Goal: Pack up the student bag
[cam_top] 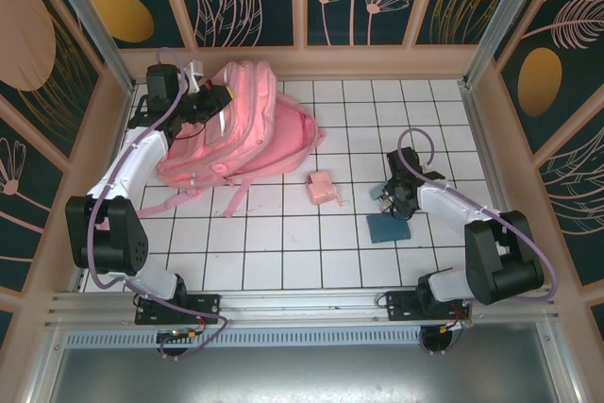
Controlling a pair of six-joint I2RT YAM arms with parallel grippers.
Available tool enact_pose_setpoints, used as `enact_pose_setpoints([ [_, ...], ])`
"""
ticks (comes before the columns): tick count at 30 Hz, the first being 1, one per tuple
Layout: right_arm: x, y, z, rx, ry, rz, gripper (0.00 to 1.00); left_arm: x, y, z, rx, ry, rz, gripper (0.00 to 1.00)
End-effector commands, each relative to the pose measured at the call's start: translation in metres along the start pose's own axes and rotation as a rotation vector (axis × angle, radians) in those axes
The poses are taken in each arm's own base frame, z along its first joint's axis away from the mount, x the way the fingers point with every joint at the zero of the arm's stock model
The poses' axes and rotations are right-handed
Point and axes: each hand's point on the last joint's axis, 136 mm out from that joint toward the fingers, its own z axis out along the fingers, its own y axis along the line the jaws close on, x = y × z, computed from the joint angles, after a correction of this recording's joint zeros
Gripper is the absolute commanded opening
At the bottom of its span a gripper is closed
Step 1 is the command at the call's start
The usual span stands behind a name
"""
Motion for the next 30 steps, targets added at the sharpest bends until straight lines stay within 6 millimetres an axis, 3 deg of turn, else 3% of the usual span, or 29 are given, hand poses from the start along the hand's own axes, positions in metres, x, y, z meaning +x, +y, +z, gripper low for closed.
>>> enact_pose_setpoints([
  [1,-0.006,0.006,-0.008,0.007,-0.02,-0.046,0.14,-0.011,-0.022,-0.011,0.055,-0.042,0.063,0.0],
  [6,-0.011,0.035,-0.021,-0.031,-0.06,-0.138,0.07,-0.014,-0.029,-0.013,0.071,-0.041,0.067,0.0],
  [9,-0.013,0.064,-0.03,-0.065,-0.082,-0.22,0.04,-0.016,-0.038,-0.015,0.103,-0.042,0.073,0.0],
  [20,0.009,0.218,-0.061,-0.315,-0.135,-0.615,0.03,-0.018,-0.063,-0.026,0.187,-0.047,0.078,0.0],
  [25,0.046,0.281,-0.059,-0.471,-0.042,-0.722,0.03,-0.015,-0.061,-0.028,0.185,-0.046,0.072,0.0],
  [30,0.083,0.324,-0.045,-0.534,0.039,-0.831,0.04,-0.013,-0.061,-0.029,0.184,-0.047,0.068,0.0],
])
